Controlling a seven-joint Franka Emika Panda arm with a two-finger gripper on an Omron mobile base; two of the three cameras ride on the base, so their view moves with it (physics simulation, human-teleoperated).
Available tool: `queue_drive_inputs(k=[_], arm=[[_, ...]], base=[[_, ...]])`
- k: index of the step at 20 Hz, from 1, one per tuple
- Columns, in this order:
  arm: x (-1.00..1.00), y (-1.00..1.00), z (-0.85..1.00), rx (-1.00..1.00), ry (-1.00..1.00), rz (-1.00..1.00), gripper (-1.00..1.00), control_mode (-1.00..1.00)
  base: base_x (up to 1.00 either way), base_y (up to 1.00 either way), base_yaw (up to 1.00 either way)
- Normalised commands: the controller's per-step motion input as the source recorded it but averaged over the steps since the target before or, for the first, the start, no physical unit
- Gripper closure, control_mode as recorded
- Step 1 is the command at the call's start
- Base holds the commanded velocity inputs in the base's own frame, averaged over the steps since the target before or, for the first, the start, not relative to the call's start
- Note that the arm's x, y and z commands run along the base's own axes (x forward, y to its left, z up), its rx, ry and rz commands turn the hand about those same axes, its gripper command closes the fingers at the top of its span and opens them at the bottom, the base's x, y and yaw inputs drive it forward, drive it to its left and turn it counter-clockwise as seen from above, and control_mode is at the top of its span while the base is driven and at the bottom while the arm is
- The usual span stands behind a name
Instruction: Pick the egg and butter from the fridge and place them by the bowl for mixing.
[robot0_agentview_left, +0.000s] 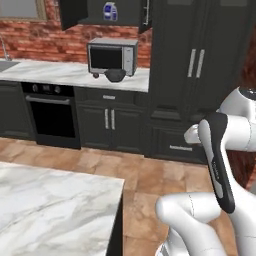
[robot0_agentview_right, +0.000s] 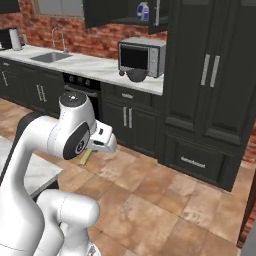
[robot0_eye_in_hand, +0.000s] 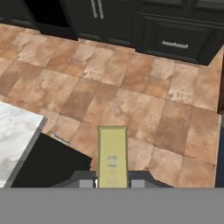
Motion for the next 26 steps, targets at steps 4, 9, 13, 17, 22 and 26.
queue_drive_inputs(k=[4,9,13,17,22,26], arm=[[0.0,0.0,0.0,0.0,0.0,0.0,1.0,1.0],[0.0,0.0,0.0,0.0,0.0,0.0,1.0,1.0],[0.0,0.0,0.0,0.0,0.0,0.0,1.0,1.0],[0.0,0.0,0.0,0.0,0.0,0.0,1.0,1.0],[0.0,0.0,0.0,0.0,0.0,0.0,1.0,1.0],[0.0,0.0,0.0,0.0,0.0,0.0,1.0,1.0]], base=[[0.73,-0.34,0.2],[0.72,-0.34,0.2],[0.72,-0.34,0.2],[0.71,-0.33,0.2],[0.7,-0.26,0.27],[0.65,-0.1,0.47]])
